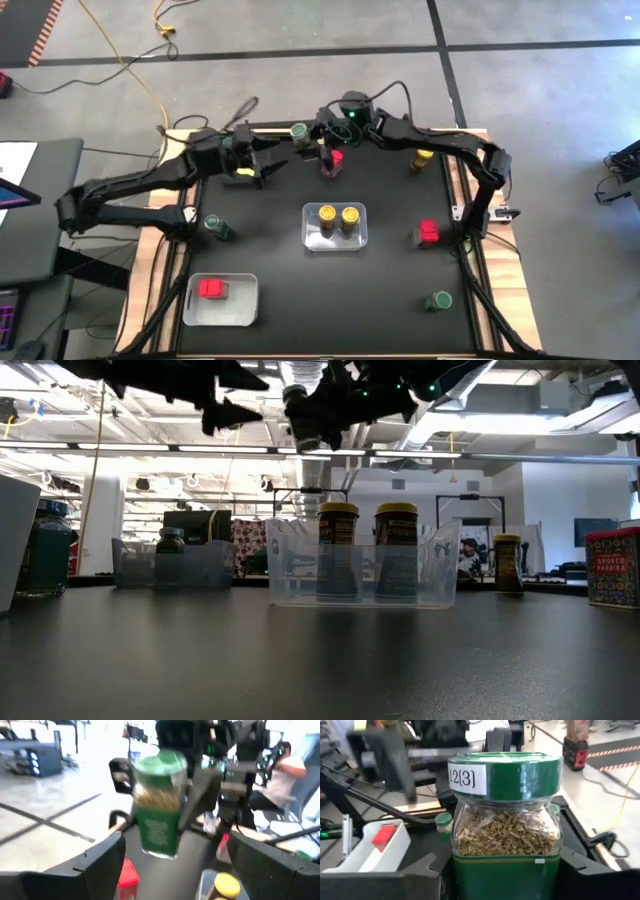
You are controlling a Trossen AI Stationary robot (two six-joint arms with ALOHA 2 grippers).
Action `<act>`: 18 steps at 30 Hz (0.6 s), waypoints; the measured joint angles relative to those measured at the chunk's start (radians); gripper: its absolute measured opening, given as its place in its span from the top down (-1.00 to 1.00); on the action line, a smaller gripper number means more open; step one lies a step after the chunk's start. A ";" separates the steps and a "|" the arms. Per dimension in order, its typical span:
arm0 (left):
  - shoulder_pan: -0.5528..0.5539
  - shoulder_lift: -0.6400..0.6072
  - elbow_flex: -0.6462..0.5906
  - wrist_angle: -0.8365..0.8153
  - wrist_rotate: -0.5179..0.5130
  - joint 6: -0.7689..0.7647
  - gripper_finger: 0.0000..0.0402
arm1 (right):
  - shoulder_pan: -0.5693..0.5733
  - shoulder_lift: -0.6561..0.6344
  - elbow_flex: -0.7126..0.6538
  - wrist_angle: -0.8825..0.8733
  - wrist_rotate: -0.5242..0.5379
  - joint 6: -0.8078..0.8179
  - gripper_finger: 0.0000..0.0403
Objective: Sort spices by type
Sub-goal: Put the green seasoning bottle into the black bin
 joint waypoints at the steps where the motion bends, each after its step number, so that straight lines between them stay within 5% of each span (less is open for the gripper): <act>1: 0.011 -0.015 0.014 -0.018 0.000 0.013 -0.66 | 0.001 -0.007 0.000 -0.018 0.006 -0.011 -0.12; 8: 0.042 0.003 0.211 -0.281 -0.003 0.166 -0.66 | 0.016 -0.009 0.000 -0.038 0.008 -0.037 -0.12; 18: 0.131 0.275 0.661 -0.837 0.036 0.295 -0.66 | 0.070 0.002 0.000 -0.036 0.039 -0.071 -0.12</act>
